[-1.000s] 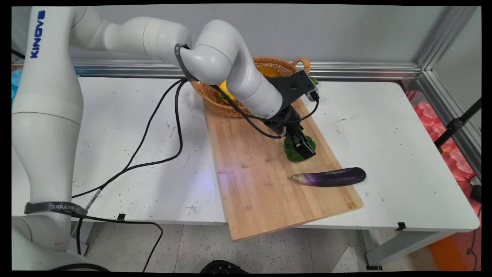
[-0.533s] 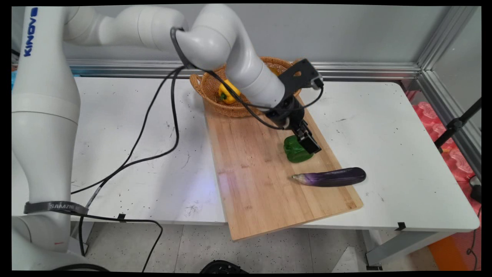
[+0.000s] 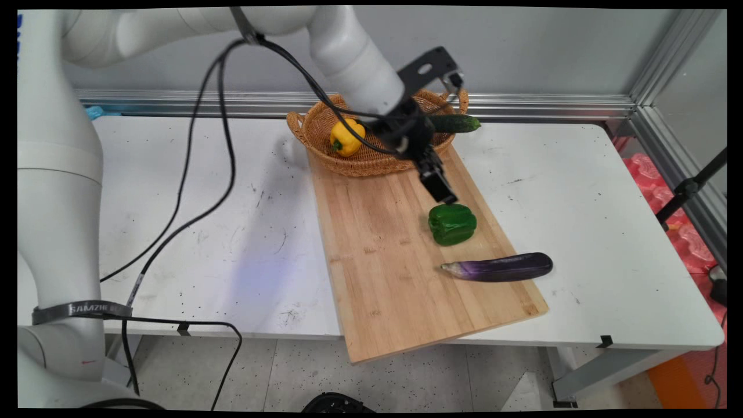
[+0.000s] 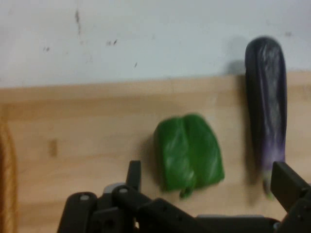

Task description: Pick up the cucumber from the vegetable basket

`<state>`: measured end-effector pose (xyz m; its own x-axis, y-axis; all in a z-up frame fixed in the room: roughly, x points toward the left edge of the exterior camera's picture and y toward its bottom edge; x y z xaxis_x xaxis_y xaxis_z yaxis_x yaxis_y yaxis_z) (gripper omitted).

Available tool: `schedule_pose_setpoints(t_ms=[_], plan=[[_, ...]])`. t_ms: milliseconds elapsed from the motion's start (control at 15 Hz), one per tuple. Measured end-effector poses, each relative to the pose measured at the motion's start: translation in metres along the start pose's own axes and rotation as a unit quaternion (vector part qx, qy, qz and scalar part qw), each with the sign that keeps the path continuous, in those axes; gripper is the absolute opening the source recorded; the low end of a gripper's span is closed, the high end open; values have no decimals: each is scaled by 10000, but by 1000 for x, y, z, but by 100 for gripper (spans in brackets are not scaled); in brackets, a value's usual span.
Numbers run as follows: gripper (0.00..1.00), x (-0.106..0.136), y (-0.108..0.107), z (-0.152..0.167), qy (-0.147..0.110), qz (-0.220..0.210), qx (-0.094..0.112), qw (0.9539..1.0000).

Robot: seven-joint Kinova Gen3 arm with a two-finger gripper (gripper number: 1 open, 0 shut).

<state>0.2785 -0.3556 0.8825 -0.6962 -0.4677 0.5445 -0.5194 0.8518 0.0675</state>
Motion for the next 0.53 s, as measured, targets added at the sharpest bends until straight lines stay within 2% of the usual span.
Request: schedule_pose_setpoints(t_ms=[333,533], plan=[[100,-24,-28,-34,-414,143,32,9990],[100,-37,-49,-48,-600,197,175,9978]])
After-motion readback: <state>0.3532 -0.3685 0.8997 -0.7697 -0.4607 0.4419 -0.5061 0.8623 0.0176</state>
